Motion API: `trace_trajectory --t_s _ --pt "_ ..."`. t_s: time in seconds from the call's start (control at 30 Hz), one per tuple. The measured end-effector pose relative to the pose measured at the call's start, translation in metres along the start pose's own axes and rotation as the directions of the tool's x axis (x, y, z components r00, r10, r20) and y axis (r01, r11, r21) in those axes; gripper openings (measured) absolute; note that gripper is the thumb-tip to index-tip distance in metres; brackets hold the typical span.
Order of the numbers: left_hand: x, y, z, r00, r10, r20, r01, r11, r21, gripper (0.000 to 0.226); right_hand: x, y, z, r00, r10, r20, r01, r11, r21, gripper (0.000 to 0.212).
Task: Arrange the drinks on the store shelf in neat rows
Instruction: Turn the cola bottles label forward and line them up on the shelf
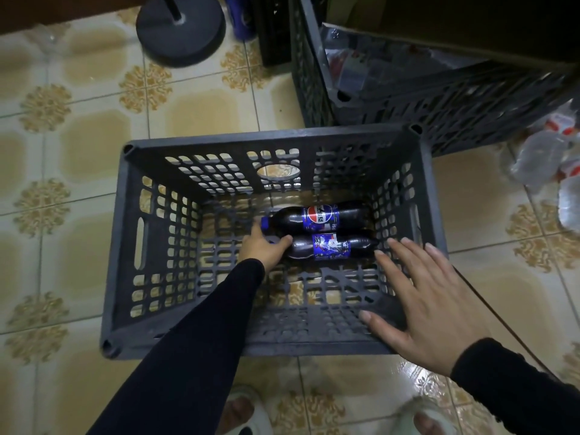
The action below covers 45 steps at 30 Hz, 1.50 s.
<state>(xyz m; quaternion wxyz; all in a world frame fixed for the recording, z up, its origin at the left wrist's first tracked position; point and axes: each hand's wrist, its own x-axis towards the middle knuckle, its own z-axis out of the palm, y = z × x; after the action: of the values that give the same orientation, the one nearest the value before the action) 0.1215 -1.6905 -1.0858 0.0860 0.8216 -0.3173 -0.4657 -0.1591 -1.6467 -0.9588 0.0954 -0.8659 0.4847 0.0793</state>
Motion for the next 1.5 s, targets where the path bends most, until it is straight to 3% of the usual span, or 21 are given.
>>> trace_trajectory --t_s 0.13,0.33,0.47,0.57,0.8,0.97,1.2,1.3,1.5 --pt "-0.04 0.015 -0.027 0.986 0.168 -0.014 -0.165 0.977 0.136 0.065 0.001 -0.002 -0.012 0.998 -0.02 0.058 0.02 1.0 0.004 0.086" --pt "-0.142 0.061 -0.116 0.917 0.397 -0.02 -0.375 0.879 0.294 0.075 0.0 -0.026 -0.102 0.999 0.028 0.016 -0.031 0.983 0.183 0.083" --pt "-0.233 0.11 -0.208 0.838 0.531 -0.129 -0.476 0.825 0.305 0.061 0.007 -0.054 -0.217 0.995 0.045 -0.085 -0.025 0.973 0.228 0.082" --pt "-0.311 0.147 -0.288 0.757 0.61 -0.236 -0.533 0.784 0.317 0.063 0.008 -0.082 -0.319 0.981 0.048 -0.186 0.009 0.956 0.294 0.08" --pt "-0.497 0.204 -0.449 0.624 0.693 -0.361 -0.54 0.716 0.442 0.059 -0.016 -0.145 -0.536 0.892 -0.121 -0.436 0.272 0.914 0.302 0.075" --pt "-0.642 0.204 -0.508 0.563 0.668 -0.487 -0.443 0.741 0.505 0.065 -0.062 -0.183 -0.646 0.795 -0.297 -0.528 0.484 0.837 0.257 0.076" --pt "-0.87 0.138 -0.509 0.489 0.462 -0.74 -0.161 0.881 0.444 0.075 -0.161 -0.24 -0.731 0.603 -0.543 -0.584 0.751 0.633 0.187 0.078" --pt "-0.959 0.092 -0.5 0.403 0.344 -0.848 -0.045 0.933 0.357 0.081 -0.206 -0.288 -0.751 0.512 -0.632 -0.581 0.834 0.527 0.163 0.081" --pt "-1.134 -0.01 -0.449 0.182 0.117 -0.976 0.156 0.977 0.146 0.08 -0.326 -0.398 -0.777 0.252 -0.793 -0.555 0.967 0.232 0.106 0.084"
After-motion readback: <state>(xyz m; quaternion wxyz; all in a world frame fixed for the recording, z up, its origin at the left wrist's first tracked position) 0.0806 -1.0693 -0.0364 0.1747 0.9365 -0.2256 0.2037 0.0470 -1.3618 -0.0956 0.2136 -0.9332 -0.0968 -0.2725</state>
